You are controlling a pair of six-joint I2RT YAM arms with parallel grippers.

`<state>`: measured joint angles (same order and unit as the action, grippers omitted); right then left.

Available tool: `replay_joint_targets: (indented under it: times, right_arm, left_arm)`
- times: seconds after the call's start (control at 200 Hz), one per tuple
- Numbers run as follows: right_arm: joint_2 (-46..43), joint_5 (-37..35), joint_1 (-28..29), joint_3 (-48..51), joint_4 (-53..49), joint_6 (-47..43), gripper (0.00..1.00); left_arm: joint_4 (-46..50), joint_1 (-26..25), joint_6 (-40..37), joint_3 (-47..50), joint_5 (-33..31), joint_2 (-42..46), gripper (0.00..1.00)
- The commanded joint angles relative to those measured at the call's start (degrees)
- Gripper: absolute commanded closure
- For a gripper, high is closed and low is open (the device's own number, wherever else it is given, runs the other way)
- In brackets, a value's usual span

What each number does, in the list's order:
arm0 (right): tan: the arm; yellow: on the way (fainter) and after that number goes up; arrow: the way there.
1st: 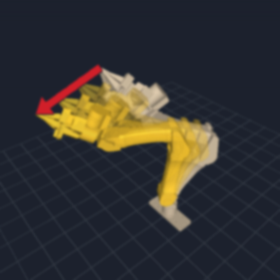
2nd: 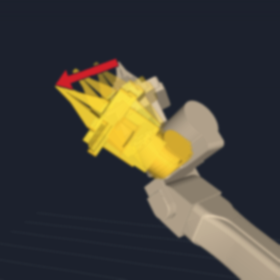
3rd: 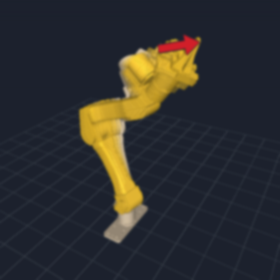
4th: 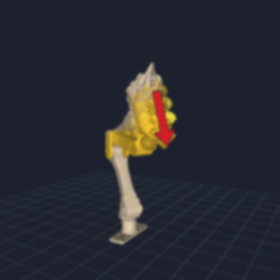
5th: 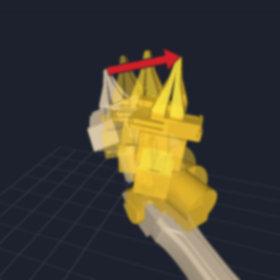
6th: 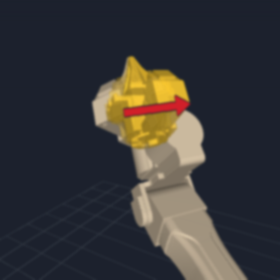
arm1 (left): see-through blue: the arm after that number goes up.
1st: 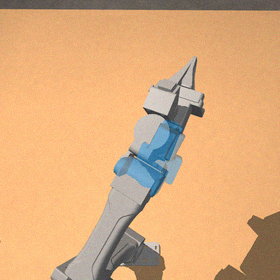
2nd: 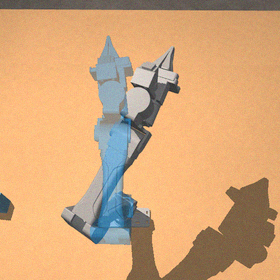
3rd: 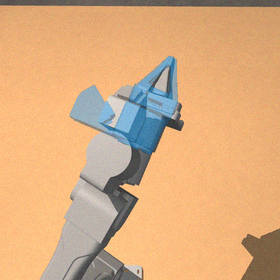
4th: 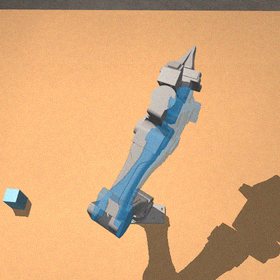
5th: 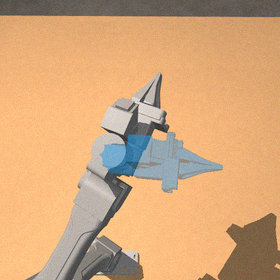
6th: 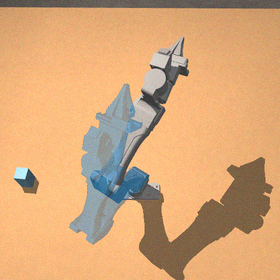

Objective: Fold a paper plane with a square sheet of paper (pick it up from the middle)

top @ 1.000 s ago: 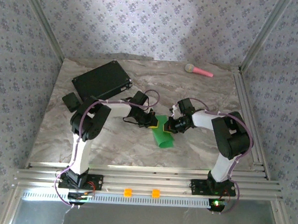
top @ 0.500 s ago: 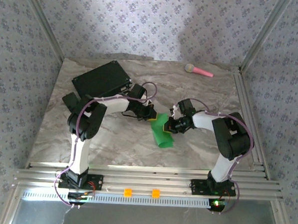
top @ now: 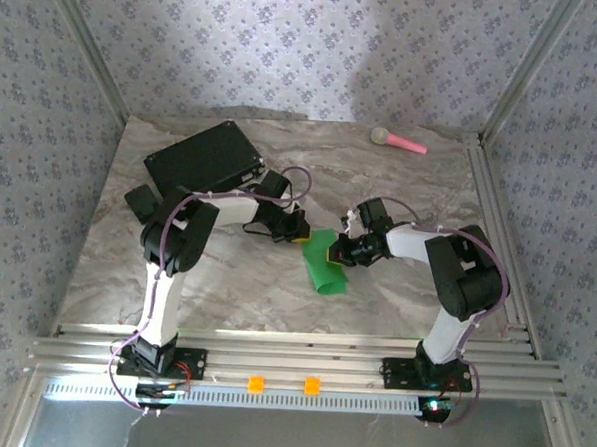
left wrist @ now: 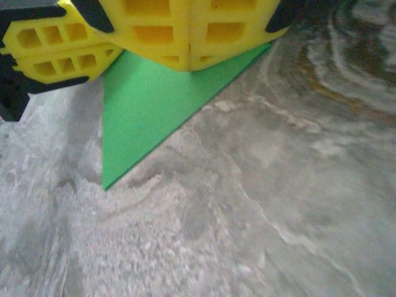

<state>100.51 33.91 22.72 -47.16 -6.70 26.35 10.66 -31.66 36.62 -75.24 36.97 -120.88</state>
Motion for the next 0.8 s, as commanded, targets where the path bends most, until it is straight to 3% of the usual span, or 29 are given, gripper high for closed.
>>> replay_joint_targets:
  times: [0.0,0.18,0.475,0.625,0.8]
  right_arm:
    - [2.3,-7.8,-0.6,3.2,-6.4,0.5,1.00]
    - [2.3,-7.5,-0.5,3.4,-6.0,1.0,1.00]
    - [1.0,-7.7,0.7,5.0,-1.0,7.0,1.00]
    - [-0.5,-8.3,0.7,7.1,3.8,12.3,1.00]
    - [-0.9,-9.0,0.8,7.9,6.6,14.7,1.00]
  left_arm:
    - [-1.6,3.5,2.3,1.0,-8.3,-0.9,0.99]
    - [-5.9,5.3,6.1,2.7,-10.3,0.2,1.00]
    - [-1.3,3.8,7.3,0.6,-12.6,6.2,0.99]
    - [1.2,1.0,5.8,0.4,-12.6,10.8,0.97]
    - [1.3,-4.8,6.2,1.8,-5.7,9.7,0.98]
